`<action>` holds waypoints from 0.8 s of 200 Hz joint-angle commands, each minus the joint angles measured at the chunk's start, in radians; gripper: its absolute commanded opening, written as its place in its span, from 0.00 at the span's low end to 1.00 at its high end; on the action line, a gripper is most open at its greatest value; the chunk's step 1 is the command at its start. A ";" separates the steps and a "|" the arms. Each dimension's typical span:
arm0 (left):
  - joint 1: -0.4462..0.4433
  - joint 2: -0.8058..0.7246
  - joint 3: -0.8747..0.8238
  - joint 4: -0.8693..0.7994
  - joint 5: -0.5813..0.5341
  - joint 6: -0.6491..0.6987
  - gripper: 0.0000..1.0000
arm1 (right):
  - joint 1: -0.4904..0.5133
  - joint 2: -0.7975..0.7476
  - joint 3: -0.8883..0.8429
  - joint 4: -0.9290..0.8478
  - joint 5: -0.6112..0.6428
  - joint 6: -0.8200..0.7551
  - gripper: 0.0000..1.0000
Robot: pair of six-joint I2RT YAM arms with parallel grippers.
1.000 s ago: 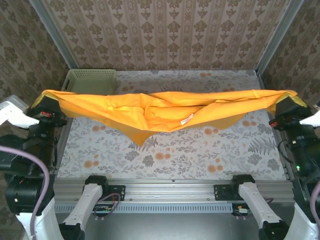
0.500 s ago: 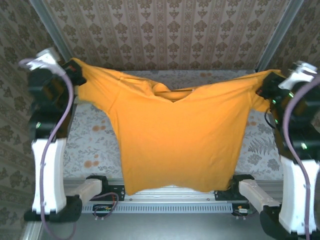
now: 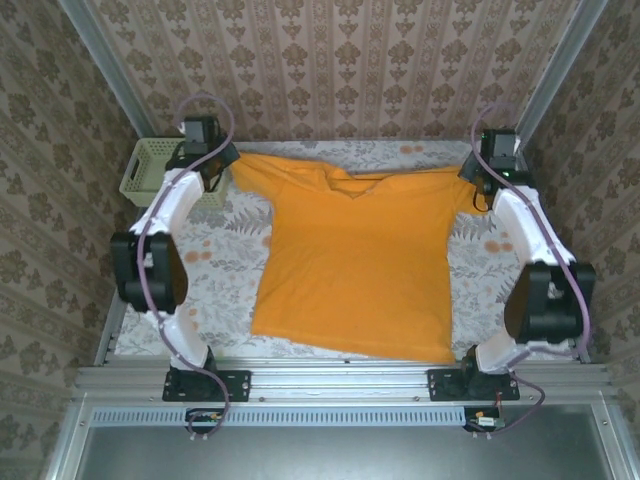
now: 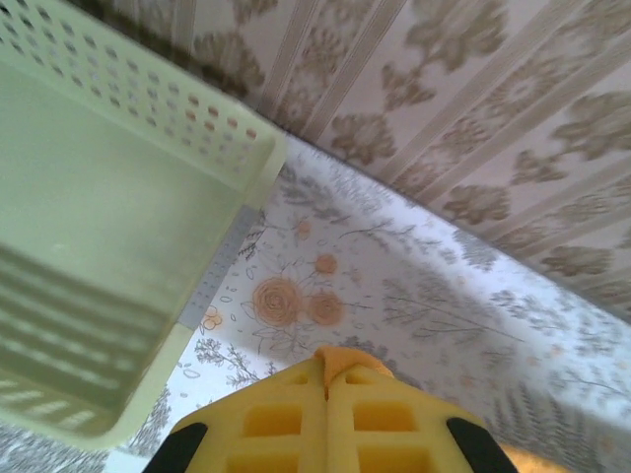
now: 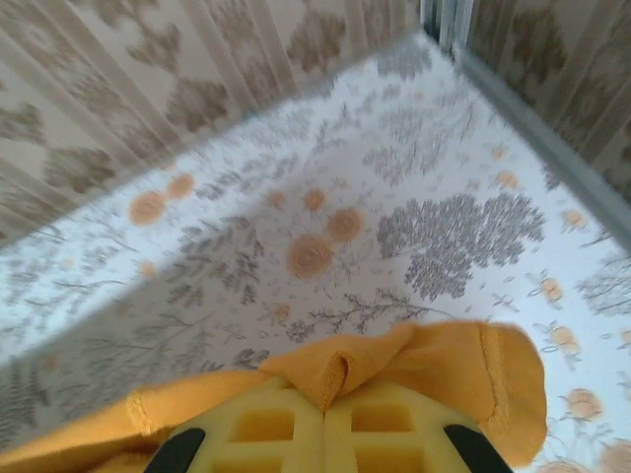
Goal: Fold the inside-out t-shirt
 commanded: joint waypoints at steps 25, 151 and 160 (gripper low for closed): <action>-0.019 0.271 0.260 0.065 -0.090 -0.045 0.00 | -0.006 0.267 0.233 0.063 -0.027 0.059 0.00; -0.032 0.563 0.921 -0.242 -0.058 0.040 0.73 | -0.008 0.529 0.641 -0.122 0.016 0.070 0.76; -0.038 0.530 0.908 -0.248 -0.042 0.049 0.75 | -0.005 0.484 0.598 -0.111 -0.002 0.073 0.77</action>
